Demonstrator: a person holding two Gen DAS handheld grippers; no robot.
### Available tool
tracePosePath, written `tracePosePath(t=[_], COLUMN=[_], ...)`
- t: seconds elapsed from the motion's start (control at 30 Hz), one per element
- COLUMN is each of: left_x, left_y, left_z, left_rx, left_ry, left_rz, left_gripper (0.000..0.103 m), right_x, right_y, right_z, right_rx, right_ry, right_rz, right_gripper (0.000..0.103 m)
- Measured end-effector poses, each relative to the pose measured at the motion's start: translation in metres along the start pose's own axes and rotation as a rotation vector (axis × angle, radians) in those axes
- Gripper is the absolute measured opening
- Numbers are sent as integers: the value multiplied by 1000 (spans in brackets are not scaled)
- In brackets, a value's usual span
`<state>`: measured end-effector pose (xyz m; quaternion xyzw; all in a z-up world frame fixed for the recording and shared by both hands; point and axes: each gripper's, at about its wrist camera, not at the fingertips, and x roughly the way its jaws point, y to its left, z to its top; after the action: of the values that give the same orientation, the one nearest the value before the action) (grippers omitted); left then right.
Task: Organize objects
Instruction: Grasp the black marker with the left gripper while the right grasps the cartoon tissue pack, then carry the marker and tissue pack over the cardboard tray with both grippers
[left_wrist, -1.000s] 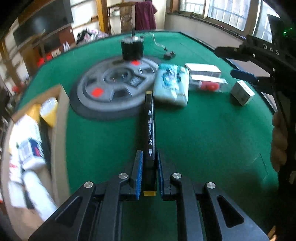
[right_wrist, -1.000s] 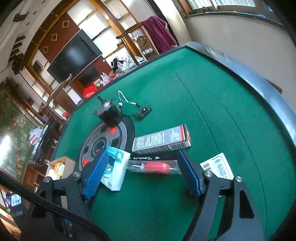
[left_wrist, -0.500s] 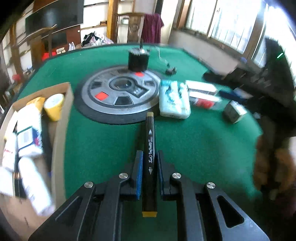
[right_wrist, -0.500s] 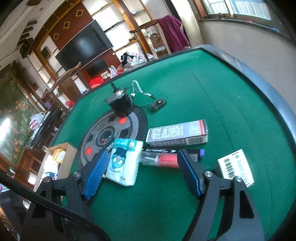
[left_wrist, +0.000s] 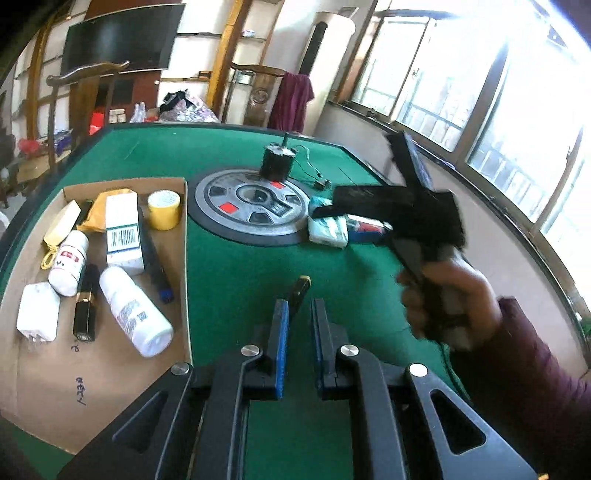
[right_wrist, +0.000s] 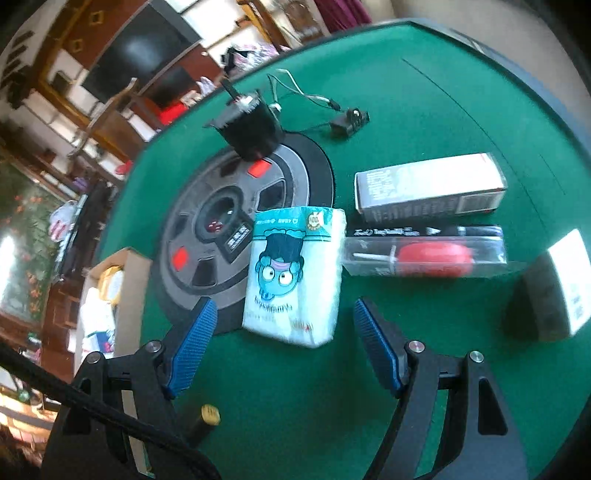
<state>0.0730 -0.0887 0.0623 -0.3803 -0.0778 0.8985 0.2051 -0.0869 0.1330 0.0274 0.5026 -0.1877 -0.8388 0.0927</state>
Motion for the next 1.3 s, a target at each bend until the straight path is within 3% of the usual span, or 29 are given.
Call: tracePosePath(t=[0.17,0.2,0.23,0.27,0.37,0.53,0.63,0.77,0.8,0.83,0.97,1.2,1.3], left_x=[6,7,7,8,11,30,47,76,82,85,84,59,37], left_y=[5,6,7,10,13,6,-3,-14,-17,-20,-21,-18,-15], left_z=[-8,-9,-10,-9,-11,-13,-11,-11,-12,-12,-12,-16,-16], left_rx=[-8,-11,-14,-16,-10,37,77,148,158,175,131,81,57], left_ry=[32,34,37,41,53,107,151,216,221,219,227,166,122], left_rz=[-22,-24,-23,-17,5,39,68,129,143,152,111,88,66], left_gripper=[9,9,9,10,11,38,39,39,33,12,11,11,11], right_x=[15,17,16,16,8,-12,-26,-44,-49,-54,-64,-58,-50], right_y=[19,22,23,23,18,2,-13,-32,-36,-42,-37,-34,-32], right_z=[11,11,11,10,4,-19,-33,-46,-49,-51,-53,-61,-61], right_rx=[-47,-65,-73,-81,-94,-114,-104,-67,-56,-45,-48,-47,7], right_ry=[0,-4,-8,0,23,57,74,74,68,58,15,24,29], right_rz=[-102,-127,-144,-148,-114,-64,-14,68,91,116,164,68,70], right_gripper=[76,71,51,42,38,37,37,37,37,37,37,39,59])
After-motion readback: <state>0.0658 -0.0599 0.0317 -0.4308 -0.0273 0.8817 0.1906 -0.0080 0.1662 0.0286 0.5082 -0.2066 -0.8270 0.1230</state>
